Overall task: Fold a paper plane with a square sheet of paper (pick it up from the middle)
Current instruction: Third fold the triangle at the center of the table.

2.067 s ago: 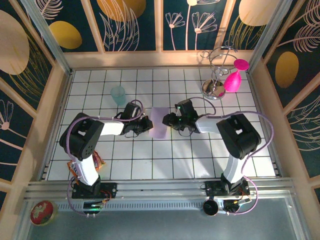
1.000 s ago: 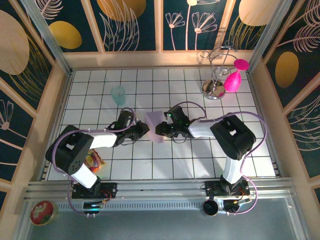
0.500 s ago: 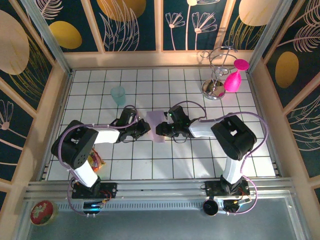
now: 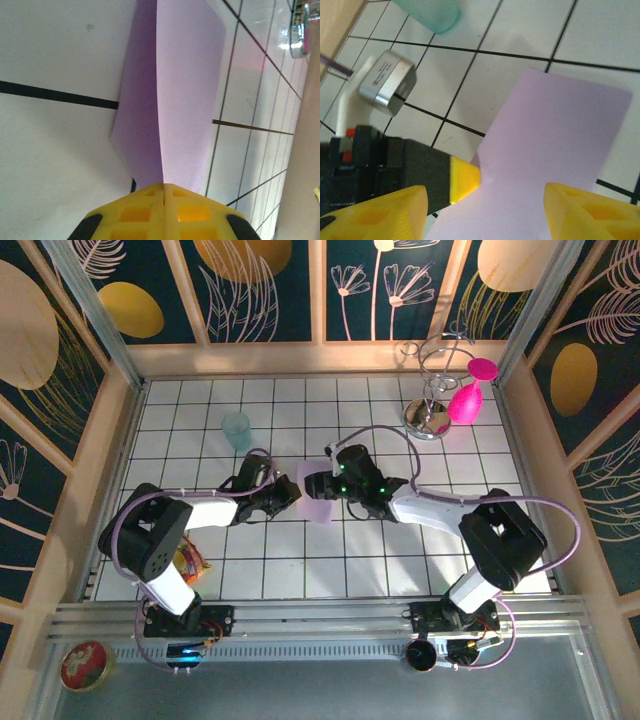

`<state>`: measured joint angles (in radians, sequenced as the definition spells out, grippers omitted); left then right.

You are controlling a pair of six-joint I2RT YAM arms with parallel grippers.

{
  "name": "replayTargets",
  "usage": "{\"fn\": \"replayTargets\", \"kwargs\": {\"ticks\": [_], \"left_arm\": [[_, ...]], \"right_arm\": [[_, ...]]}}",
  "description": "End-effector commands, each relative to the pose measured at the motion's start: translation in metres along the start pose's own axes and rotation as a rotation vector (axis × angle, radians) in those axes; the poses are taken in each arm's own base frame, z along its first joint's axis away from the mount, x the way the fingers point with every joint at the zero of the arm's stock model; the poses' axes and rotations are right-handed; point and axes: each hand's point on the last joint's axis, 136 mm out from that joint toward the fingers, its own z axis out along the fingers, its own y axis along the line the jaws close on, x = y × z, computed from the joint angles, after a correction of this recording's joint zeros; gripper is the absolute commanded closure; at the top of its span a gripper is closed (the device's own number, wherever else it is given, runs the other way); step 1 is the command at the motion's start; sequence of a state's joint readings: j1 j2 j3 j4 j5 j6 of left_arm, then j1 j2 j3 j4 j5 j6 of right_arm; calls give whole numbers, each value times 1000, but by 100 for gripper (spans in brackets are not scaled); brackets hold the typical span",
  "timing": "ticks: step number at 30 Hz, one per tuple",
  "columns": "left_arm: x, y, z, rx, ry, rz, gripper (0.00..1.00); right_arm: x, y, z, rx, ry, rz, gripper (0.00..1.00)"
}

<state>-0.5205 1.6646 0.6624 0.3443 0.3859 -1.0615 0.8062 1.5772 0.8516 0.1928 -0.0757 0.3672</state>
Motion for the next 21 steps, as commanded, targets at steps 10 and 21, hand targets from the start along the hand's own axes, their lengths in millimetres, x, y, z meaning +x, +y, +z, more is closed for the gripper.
{"fn": "replayTargets", "kwargs": {"ticks": [10,21], "left_arm": [[-12,-31,-7,53,-9,-7,95],[-15,-31,-4,38,-7,-1,95]], "right_arm": [[47,22,3,91,10,-416,35],[60,10,17,205,8,-483,33]]}}
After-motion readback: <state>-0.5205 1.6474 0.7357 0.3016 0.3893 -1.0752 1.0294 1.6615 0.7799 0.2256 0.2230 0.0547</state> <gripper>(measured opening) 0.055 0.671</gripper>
